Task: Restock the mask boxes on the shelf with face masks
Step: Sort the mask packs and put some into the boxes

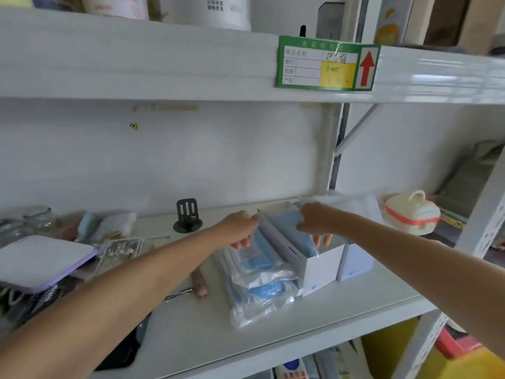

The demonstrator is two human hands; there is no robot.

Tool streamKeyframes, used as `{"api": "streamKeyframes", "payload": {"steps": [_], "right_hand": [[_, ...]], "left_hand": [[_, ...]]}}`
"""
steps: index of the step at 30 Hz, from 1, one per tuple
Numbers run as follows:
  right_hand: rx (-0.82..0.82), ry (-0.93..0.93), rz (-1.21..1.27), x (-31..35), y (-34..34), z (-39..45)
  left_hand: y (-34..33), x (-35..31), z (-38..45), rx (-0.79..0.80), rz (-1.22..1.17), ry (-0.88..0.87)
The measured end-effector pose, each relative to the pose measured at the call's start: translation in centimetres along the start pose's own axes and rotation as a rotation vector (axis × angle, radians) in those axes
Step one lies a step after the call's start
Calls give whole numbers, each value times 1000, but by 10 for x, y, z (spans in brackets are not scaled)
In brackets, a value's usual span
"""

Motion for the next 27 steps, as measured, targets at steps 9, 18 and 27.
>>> {"api": "streamKeyframes", "payload": {"steps": [9,18,27], "right_hand": [[-28,5,9,-7,-13,-3],[147,155,239,-18,16,9],[273,570,-139,-48,-10,11]], "left_hand": [[-32,-33,8,99,-461,144],[-37,-55,37,184,-700,352],[-35,-61,41,-42,-337,472]]}}
Point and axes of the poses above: each hand's wrist, its own z-axis towards the middle knuckle, its own y-axis out of the back of the hand, x = y × z, the point moved 3 cm from there along z, towards the middle knuckle
